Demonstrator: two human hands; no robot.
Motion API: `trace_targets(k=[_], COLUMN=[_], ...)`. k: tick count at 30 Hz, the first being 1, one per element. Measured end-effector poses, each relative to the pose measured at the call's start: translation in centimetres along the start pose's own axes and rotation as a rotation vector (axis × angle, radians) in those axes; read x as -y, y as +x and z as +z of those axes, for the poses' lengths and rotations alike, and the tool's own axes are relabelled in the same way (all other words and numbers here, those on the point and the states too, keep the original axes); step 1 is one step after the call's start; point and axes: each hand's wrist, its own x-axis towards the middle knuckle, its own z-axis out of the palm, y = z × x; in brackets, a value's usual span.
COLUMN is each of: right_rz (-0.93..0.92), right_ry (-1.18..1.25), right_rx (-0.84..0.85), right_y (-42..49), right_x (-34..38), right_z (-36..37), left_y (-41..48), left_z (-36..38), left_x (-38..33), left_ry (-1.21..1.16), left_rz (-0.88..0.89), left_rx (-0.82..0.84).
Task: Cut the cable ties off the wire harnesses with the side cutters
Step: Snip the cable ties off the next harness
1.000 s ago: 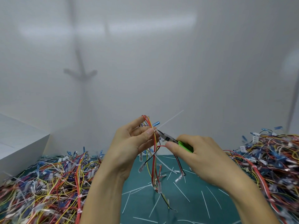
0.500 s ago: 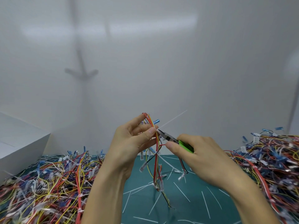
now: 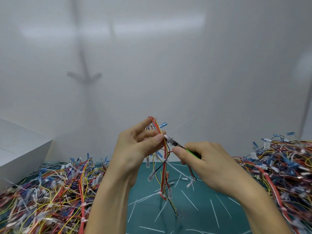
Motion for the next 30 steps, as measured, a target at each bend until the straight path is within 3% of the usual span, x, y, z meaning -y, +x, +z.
trace_targets(k=[30], right_rz=[0.036], right_ry=[0.197], right_rx=[0.095], right_y=[0.2], right_x=[-0.72], right_z=[0.47], left_y=[0.29], left_z=[-0.24], left_x=[0.21], left_ry=[0.042], left_rz=[0.043], left_rx=[0.033])
